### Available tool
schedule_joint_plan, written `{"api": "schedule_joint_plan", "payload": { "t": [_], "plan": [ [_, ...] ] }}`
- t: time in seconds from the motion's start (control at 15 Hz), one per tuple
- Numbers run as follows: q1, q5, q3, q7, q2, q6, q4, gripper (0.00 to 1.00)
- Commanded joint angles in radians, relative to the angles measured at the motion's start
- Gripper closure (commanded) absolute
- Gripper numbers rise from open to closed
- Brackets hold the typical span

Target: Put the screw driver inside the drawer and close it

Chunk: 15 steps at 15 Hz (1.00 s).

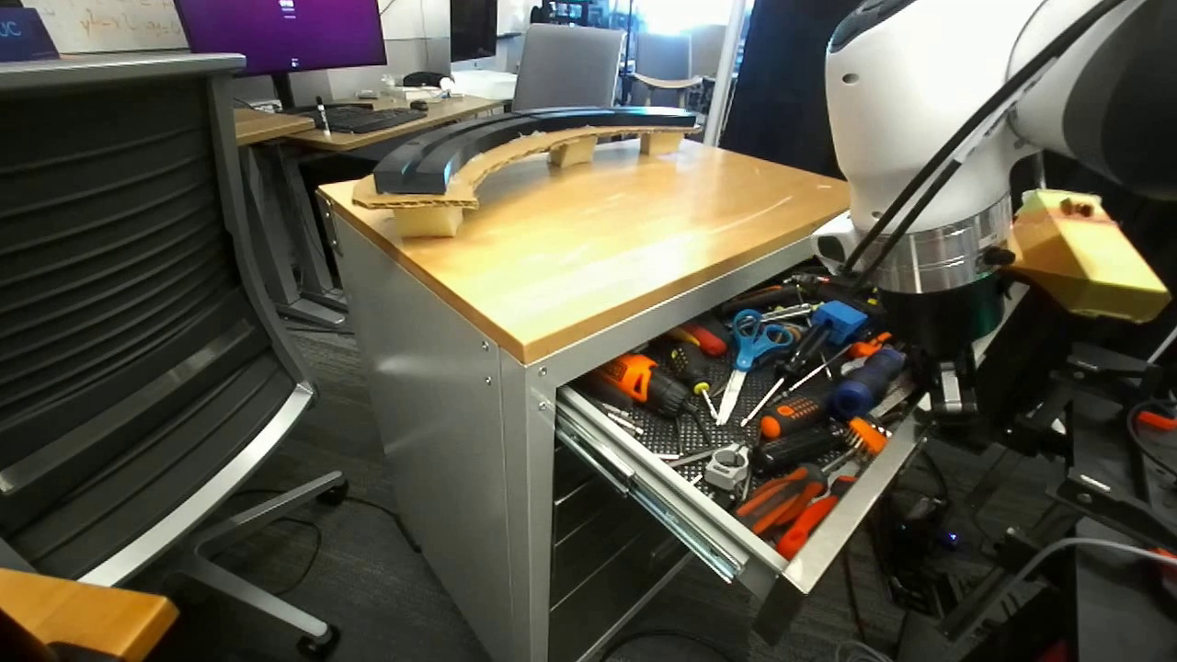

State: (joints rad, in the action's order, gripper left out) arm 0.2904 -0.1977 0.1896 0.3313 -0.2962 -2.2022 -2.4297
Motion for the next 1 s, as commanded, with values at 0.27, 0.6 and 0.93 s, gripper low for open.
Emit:
{"api": "schedule_joint_plan", "payload": {
  "t": [0.27,0.6,0.93],
  "plan": [
    [0.103,-0.359,-0.076,0.185,-0.124,-0.038,0.175,0.99],
    [0.142,-0.545,-0.108,0.23,-0.218,-0.027,0.267,0.96],
    [0.177,-0.767,-0.12,0.291,-0.298,0.008,0.353,0.98]
  ]
}}
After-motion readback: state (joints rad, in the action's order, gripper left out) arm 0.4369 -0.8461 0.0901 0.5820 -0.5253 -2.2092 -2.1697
